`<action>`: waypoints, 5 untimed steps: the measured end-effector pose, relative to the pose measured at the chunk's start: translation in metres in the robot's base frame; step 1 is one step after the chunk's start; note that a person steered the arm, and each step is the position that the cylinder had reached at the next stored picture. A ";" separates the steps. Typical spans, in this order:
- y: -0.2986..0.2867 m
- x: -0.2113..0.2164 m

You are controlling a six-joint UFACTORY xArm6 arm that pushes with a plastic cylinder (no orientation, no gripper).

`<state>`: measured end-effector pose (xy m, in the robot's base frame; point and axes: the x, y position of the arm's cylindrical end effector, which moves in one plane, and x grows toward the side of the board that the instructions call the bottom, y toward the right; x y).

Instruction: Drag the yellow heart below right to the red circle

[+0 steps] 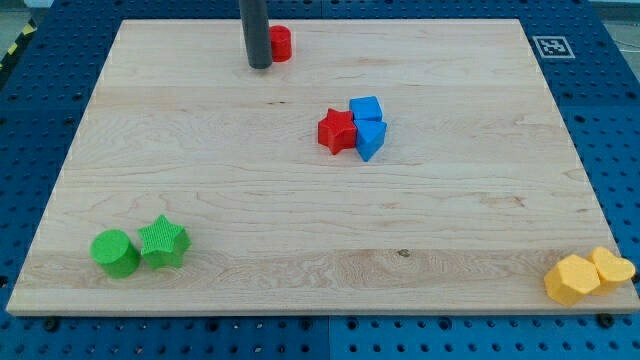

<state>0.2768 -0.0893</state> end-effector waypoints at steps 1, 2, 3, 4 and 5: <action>0.014 -0.024; 0.036 -0.028; 0.039 -0.023; 0.108 -0.016; 0.202 0.021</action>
<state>0.2982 0.1131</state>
